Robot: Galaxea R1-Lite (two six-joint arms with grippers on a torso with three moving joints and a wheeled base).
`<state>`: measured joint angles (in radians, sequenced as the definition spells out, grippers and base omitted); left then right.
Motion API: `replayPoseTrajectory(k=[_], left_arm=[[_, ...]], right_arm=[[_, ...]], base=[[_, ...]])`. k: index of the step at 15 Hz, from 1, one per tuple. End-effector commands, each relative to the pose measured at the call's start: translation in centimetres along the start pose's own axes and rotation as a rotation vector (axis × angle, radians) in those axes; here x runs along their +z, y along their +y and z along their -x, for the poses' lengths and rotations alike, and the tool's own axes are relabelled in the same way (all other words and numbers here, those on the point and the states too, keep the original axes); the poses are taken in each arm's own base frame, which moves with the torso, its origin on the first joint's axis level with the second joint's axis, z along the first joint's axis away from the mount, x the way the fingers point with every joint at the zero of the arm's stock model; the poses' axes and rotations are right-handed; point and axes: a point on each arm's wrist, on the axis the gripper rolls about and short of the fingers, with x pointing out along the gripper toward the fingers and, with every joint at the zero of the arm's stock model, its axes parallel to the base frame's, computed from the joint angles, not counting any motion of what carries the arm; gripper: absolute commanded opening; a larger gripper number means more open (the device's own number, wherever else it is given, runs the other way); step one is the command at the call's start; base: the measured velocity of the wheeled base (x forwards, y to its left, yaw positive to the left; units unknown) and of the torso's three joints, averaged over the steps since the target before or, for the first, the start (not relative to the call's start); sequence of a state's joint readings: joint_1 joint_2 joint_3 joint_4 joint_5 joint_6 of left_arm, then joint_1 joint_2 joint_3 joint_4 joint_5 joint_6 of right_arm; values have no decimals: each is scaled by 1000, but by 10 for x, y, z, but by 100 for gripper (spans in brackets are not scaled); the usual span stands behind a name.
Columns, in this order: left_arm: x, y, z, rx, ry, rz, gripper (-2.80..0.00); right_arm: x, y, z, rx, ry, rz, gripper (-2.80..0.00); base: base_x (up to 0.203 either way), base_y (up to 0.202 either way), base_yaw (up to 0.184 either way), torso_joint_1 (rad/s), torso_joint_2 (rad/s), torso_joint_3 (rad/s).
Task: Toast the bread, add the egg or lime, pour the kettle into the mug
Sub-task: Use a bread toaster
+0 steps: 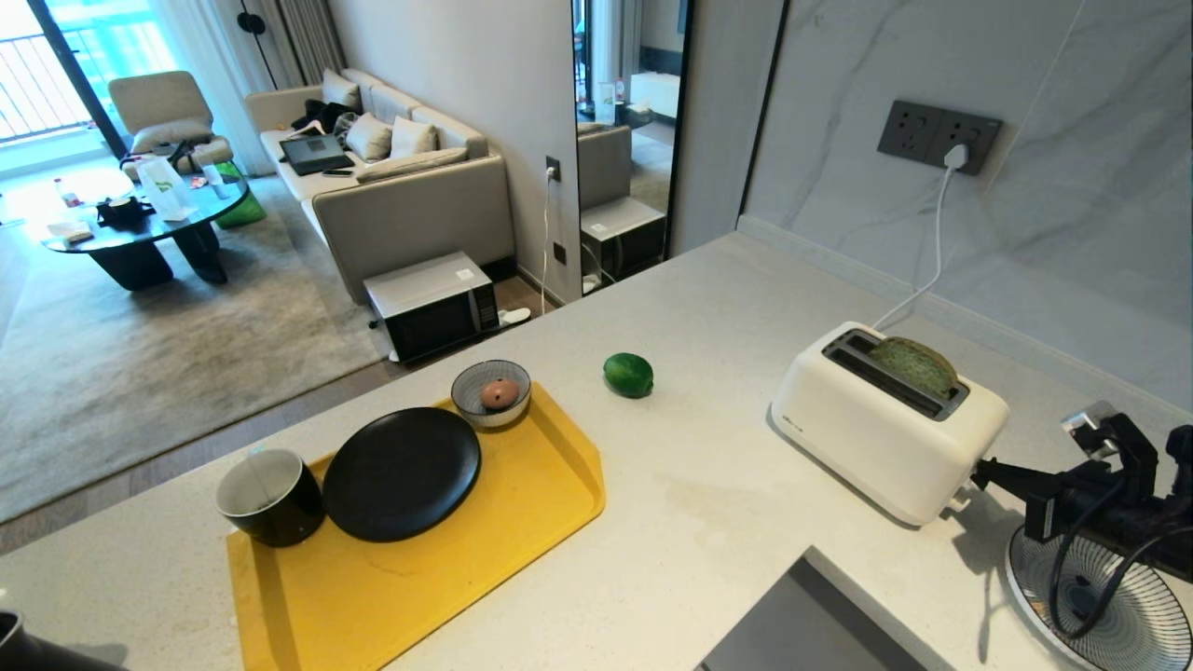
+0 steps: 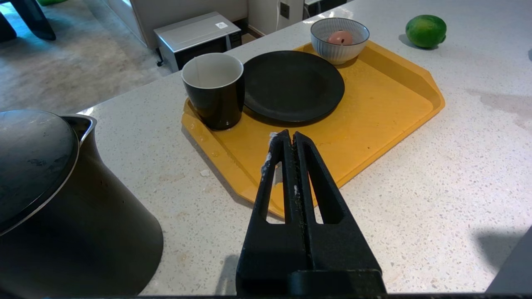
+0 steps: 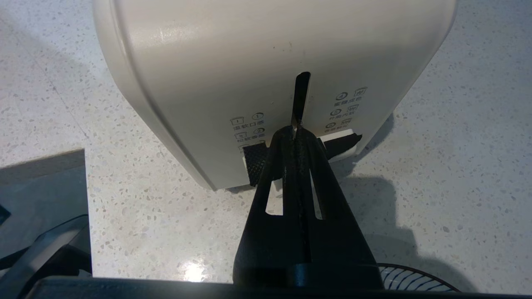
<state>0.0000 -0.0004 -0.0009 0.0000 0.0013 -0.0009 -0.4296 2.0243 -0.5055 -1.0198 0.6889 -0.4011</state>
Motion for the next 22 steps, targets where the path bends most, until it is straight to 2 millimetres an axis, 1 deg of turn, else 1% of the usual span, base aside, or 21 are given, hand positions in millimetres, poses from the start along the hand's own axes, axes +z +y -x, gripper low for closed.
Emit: replayPoseTrajectory(k=[1, 22], left_arm=[[0, 0, 0, 0, 0, 1, -280], [0, 0, 0, 0, 0, 1, -280]], right_arm=[[0, 0, 0, 3, -5, 6, -280], [0, 0, 0, 3, -4, 11, -280]], base=[[0, 0, 0, 0, 0, 0], [0, 0, 0, 0, 0, 0]])
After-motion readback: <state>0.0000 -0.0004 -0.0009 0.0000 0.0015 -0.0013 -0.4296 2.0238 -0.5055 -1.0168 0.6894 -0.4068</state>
